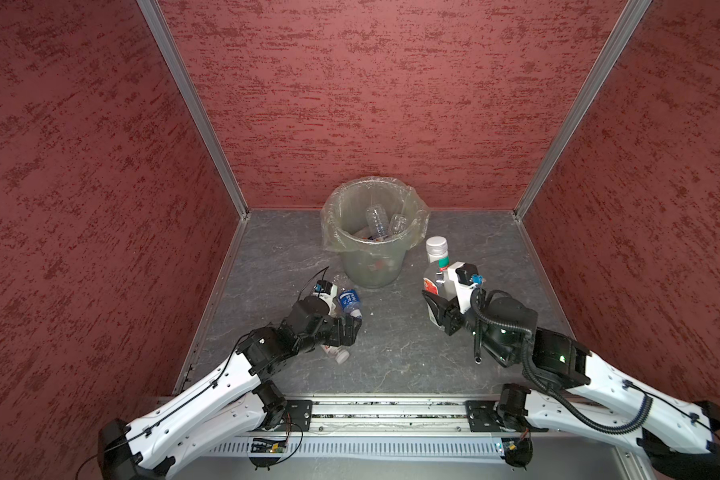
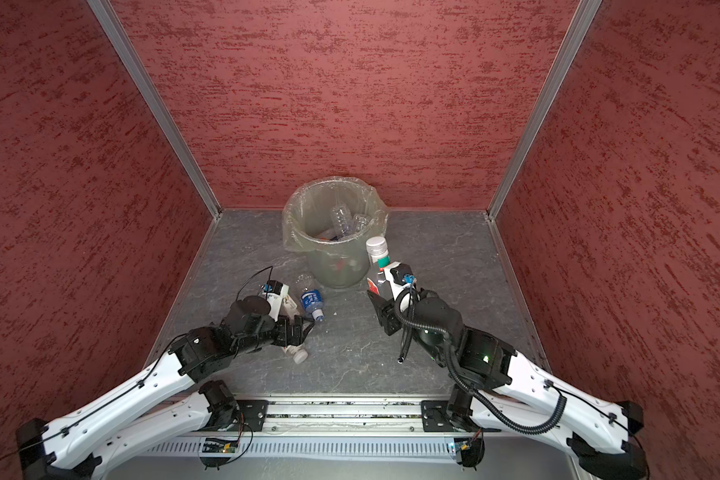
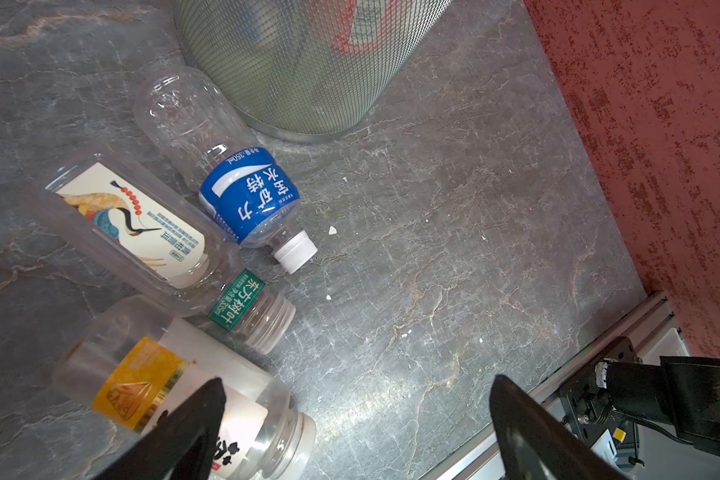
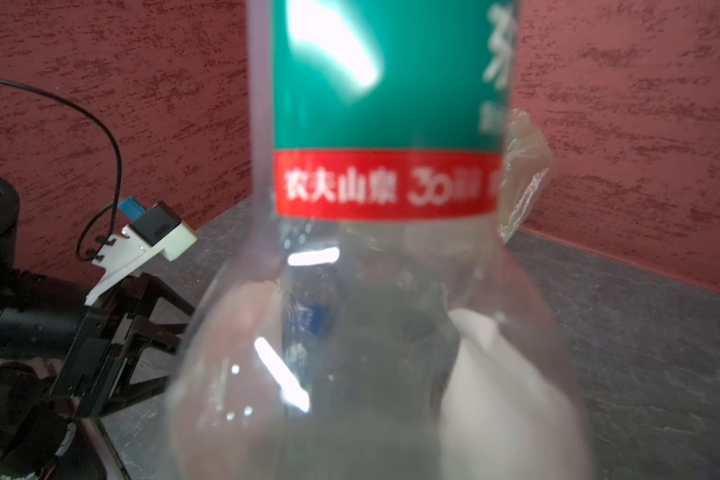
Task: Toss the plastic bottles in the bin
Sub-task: 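Raise the bottle upright and swing the right gripper toward the wastebasket, then open the right gripper over the wastebasket and draw it back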
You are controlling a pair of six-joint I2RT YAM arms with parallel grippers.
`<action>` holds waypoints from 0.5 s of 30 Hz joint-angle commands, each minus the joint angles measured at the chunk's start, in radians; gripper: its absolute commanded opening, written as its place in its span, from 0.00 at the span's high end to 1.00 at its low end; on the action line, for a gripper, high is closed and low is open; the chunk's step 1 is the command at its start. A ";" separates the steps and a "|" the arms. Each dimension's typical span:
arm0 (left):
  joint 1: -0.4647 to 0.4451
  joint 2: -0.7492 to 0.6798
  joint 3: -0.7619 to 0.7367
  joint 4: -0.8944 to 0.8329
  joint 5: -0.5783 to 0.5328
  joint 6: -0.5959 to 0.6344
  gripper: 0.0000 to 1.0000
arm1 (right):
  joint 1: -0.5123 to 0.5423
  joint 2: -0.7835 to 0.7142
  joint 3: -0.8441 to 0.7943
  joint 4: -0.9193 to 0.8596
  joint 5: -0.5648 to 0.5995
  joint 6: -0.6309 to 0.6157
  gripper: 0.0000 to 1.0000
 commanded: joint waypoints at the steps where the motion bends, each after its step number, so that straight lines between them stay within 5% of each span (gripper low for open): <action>1: -0.005 -0.004 0.023 0.017 -0.015 0.015 0.01 | 0.002 0.113 0.161 0.093 0.120 -0.086 0.81; 4: -0.005 -0.017 0.009 0.016 -0.016 0.007 0.00 | -0.055 0.286 0.359 0.102 0.116 -0.153 0.80; 8: -0.006 -0.057 -0.008 0.002 -0.026 -0.013 0.01 | -0.239 0.533 0.630 0.087 -0.059 -0.135 0.73; 13: -0.010 -0.124 -0.019 -0.054 -0.041 -0.057 0.01 | -0.392 0.862 1.025 -0.017 -0.261 -0.062 0.14; 15: -0.021 -0.161 -0.024 -0.089 -0.059 -0.073 0.01 | -0.395 0.925 1.102 -0.041 -0.271 -0.057 0.02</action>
